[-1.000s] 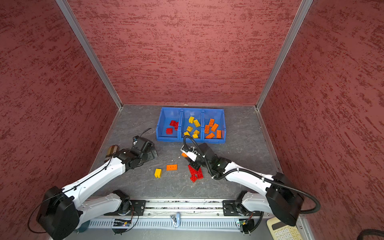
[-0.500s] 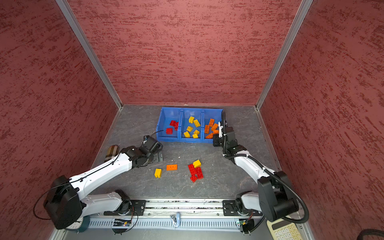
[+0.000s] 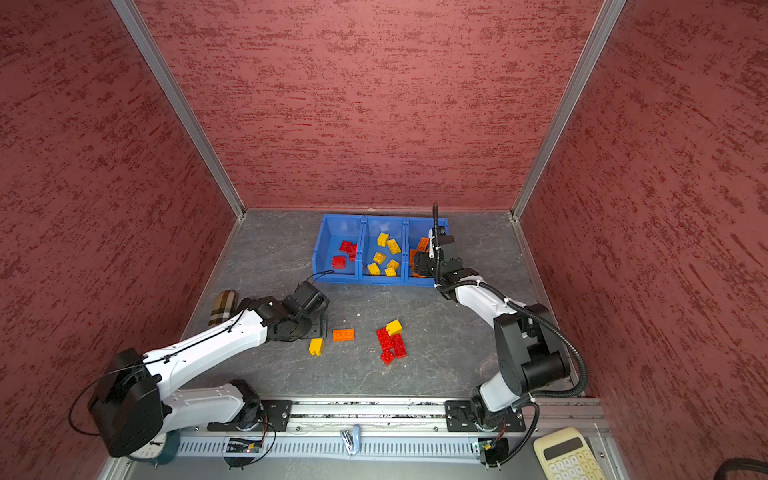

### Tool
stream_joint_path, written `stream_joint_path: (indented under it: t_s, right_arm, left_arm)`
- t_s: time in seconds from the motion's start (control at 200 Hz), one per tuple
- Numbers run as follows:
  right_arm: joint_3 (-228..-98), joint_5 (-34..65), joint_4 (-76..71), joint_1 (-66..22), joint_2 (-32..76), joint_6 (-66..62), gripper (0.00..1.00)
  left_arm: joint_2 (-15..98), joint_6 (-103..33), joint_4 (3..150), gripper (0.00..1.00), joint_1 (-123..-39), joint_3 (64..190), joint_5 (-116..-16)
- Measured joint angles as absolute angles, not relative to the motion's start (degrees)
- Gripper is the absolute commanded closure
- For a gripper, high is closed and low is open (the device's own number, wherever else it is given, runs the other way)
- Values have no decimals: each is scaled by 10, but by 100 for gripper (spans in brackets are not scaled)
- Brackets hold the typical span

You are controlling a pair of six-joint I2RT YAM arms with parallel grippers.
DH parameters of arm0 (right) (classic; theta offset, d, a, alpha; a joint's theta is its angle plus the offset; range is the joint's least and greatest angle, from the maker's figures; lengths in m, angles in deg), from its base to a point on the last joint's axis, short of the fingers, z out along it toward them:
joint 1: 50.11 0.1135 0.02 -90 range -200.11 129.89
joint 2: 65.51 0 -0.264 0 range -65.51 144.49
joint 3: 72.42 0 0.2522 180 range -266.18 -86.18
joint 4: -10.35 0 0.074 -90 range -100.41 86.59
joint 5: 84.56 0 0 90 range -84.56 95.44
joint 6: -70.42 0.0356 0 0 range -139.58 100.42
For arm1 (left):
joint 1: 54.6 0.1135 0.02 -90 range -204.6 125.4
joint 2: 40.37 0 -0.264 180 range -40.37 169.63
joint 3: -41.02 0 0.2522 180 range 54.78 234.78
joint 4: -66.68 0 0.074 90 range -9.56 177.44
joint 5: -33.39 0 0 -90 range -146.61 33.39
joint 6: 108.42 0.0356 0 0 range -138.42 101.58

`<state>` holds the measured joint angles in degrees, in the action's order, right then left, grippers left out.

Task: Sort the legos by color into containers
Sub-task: 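Release the orange brick while the left gripper grasps a yellow brick, then carry the yellow brick to the middle compartment and release it with the left gripper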

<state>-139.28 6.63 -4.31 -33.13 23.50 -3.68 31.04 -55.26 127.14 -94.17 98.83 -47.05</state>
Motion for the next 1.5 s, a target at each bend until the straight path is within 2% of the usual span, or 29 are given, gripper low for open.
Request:
stream_joint_path:
  t_s: [0.18,0.366,0.401,0.506,0.596,0.827,0.977,1.152,1.358,1.503]
  right_arm:
    - [-1384,66,-62,-331,193,-37,16]
    - [-1367,64,-63,-331,127,-37,12]
    - [-1366,63,-63,-331,120,-37,9]
    - [-1355,58,-62,-331,107,-37,2]
    - [-1344,54,-63,-331,101,-37,1]
    - [-1319,33,-58,-331,71,-27,1]
    - [-1299,-2,-42,-331,42,2,1]
    - [-1258,-26,-15,-331,4,30,1]
    - [-1221,-40,11,-331,-40,44,1]
    - [-1215,-47,15,-331,-65,42,1]
  left_arm:
    - [362,-543,1277,29,-943,988,-502]
    - [415,-533,1279,38,-944,988,-519]
    - [422,-531,1278,41,-945,988,-524]
    - [440,-525,1272,58,-949,988,-536]
    - [446,-523,1266,68,-953,988,-541]
    - [429,-520,1273,81,-957,1003,-520]
    - [414,-501,1290,82,-962,1085,-483]
    - [433,-453,1236,82,-962,1196,-456]
    - [589,-385,1177,83,-961,1358,-451]
    - [712,-350,1159,81,-961,1476,-434]
